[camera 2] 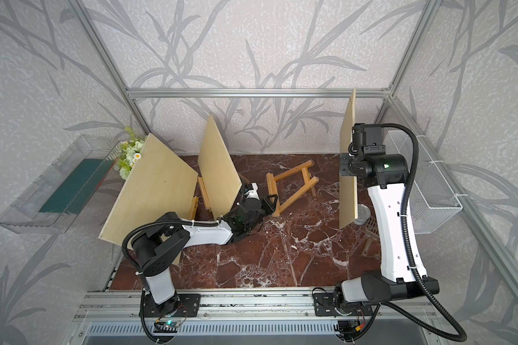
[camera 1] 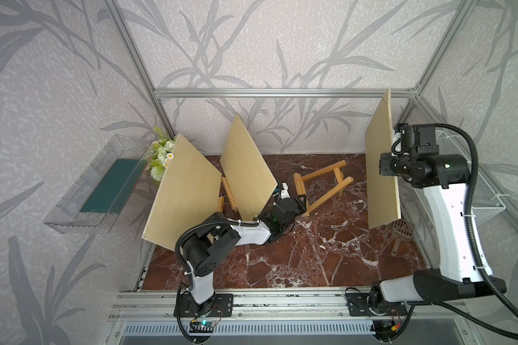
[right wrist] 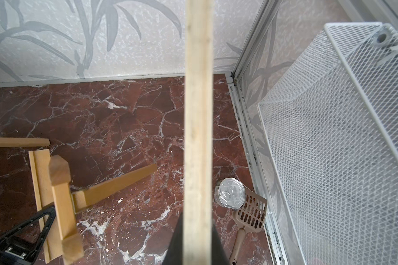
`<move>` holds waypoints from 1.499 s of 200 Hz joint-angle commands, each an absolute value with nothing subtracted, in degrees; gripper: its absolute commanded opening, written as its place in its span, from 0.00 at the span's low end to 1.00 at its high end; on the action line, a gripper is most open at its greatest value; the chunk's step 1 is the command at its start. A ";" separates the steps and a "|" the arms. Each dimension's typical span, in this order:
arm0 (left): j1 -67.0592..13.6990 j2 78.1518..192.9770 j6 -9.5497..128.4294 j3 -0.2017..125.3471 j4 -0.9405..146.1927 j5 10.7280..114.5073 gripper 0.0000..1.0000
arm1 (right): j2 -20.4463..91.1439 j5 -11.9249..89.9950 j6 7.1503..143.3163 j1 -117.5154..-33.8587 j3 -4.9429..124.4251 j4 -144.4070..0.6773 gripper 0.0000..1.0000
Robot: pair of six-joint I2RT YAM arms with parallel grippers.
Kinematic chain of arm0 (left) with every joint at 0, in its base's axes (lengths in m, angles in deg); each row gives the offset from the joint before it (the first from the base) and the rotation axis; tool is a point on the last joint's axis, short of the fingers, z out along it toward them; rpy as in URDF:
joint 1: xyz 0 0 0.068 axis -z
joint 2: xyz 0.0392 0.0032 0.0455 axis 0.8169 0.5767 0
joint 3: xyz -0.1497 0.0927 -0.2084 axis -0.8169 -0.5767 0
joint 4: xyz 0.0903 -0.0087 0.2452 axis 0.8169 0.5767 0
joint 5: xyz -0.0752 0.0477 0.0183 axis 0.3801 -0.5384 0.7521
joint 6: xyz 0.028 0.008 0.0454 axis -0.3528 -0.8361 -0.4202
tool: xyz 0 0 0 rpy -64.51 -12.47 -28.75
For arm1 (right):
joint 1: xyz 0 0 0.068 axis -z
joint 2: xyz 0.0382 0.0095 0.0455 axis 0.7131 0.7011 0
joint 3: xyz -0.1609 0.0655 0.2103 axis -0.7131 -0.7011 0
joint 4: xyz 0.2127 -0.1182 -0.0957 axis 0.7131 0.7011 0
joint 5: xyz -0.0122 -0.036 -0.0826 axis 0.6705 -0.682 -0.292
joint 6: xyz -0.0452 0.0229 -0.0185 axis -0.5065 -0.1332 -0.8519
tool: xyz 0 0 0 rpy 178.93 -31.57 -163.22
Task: Assemble the easel
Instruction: Place the easel at the center of the board, then place the drawing board on the easel.
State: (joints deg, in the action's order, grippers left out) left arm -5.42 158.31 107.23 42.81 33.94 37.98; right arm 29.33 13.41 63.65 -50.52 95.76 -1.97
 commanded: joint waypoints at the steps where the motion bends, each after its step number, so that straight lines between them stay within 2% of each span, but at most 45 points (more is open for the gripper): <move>1: -6.15 160.90 117.80 41.76 22.70 37.41 0.00 | 28.22 13.11 63.98 -50.61 98.66 -10.95 0.00; 32: -6.33 161.36 120.74 40.92 24.26 37.03 0.00 | 28.05 15.76 65.08 -50.67 98.21 -11.24 0.00; 38: -6.35 161.16 120.73 41.06 25.46 37.07 0.05 | 27.97 16.12 65.22 -50.74 98.10 -11.37 0.00; 42: -6.33 160.98 120.58 41.26 26.12 37.12 0.13 | 27.91 16.41 65.24 -50.78 97.96 -11.43 0.00; 51: -6.31 160.79 120.42 41.54 27.45 37.28 0.43 | 27.87 17.07 65.38 -50.82 97.71 -11.50 0.00; 59: -6.42 160.64 120.44 41.71 28.24 37.38 0.57 | 27.78 17.34 65.49 -50.92 97.46 -11.50 0.00; 80: -6.65 159.64 120.01 41.91 31.55 37.38 0.83 | 27.60 17.28 65.39 -51.11 97.38 -11.40 0.00; 89: -6.77 159.21 119.72 41.82 32.44 37.26 0.88 | 27.35 17.24 65.33 -51.12 97.44 -11.41 0.00; 95: -6.86 158.87 119.06 41.82 32.56 37.33 0.99 | 27.26 17.34 65.12 -51.19 97.61 -11.44 0.00; 119: -6.97 156.72 115.81 42.43 37.38 36.85 0.99 | 27.54 19.55 63.84 -51.20 101.64 -11.08 0.00; 165: -7.81 153.48 112.38 41.17 44.54 35.32 0.99 | 29.36 31.98 61.58 -51.29 116.62 -7.11 0.00; 216: -7.85 151.63 103.64 43.84 50.42 34.48 0.99 | 26.36 44.47 63.16 -51.48 122.06 -8.85 0.00; 255: -7.84 150.85 101.48 44.63 53.41 33.57 0.99 | 24.62 51.11 65.30 -51.49 120.13 -9.37 0.00; 281: -7.08 150.48 96.82 46.34 54.85 33.49 0.99 | 23.85 55.26 68.43 -52.42 111.16 -12.45 0.00; 300: -6.28 150.44 93.29 47.42 54.85 33.64 0.99 | 23.05 53.31 67.71 -56.25 103.70 -14.52 0.00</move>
State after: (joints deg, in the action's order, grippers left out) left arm -7.10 152.58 99.45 44.89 53.48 35.56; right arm 24.11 49.91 66.60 -52.91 109.22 -0.57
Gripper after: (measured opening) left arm 0.992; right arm 0.110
